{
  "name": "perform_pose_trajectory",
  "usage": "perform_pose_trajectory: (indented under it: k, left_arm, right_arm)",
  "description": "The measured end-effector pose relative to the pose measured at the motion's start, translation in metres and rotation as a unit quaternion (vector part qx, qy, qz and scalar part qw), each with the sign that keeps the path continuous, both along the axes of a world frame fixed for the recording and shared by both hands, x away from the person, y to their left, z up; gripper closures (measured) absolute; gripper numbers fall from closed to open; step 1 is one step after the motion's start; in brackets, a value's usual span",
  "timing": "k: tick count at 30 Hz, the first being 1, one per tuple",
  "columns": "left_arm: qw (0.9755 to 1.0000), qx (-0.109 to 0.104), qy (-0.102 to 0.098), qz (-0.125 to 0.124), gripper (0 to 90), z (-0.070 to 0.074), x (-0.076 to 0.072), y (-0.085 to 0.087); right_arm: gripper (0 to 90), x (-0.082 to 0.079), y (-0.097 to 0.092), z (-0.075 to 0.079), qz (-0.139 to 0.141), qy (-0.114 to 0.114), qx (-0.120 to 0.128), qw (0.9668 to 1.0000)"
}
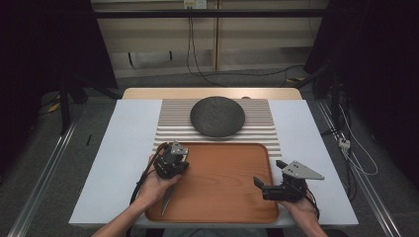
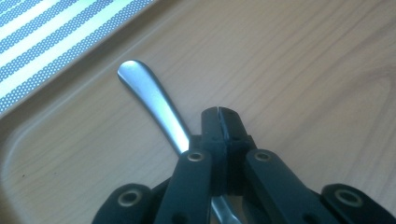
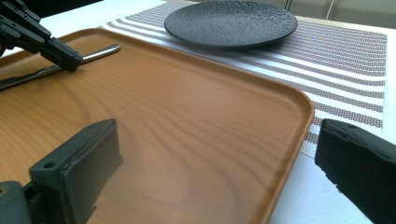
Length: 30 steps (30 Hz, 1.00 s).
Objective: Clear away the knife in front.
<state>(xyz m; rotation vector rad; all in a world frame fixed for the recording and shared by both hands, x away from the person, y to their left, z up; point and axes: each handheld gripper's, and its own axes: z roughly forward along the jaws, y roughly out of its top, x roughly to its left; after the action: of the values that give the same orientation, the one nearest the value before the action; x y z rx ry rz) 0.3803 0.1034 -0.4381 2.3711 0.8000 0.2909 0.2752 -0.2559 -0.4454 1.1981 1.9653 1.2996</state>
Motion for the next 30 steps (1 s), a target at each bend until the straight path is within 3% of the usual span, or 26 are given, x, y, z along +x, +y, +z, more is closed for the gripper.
perform_pose_trajectory:
  k: [4, 6, 8, 17, 30]
  left_arm:
    - [1.0, -0.002, 0.002, 0.004, 90.0, 0.0, 0.0, 0.003]
    - [0.9999, 0.008, -0.001, 0.009, 90.0, 0.001, 0.0, 0.004]
    - [1.0, -0.002, 0.006, 0.003, 90.0, 0.0, 0.001, 0.006]
    - [1.0, 0.006, 0.006, 0.0, 90.0, 0.002, 0.001, 0.01]
    - [0.9997, 0.001, 0.016, 0.019, 90.0, 0.002, 0.001, 0.022]
  right_arm:
    - [0.0, 0.0, 0.0, 0.0, 0.0, 0.0, 0.0, 1.0]
    - [0.0, 0.0, 0.0, 0.0, 0.0, 0.0, 0.0, 1.0]
    - [0.0, 0.0, 0.0, 0.0, 0.0, 0.0, 0.0, 1.0]
    - [0.0, 0.0, 0.0, 0.0, 0.0, 0.0, 0.0, 1.0]
    - [0.0, 0.0, 0.0, 0.0, -0.002, 0.0, 0.0, 1.0]
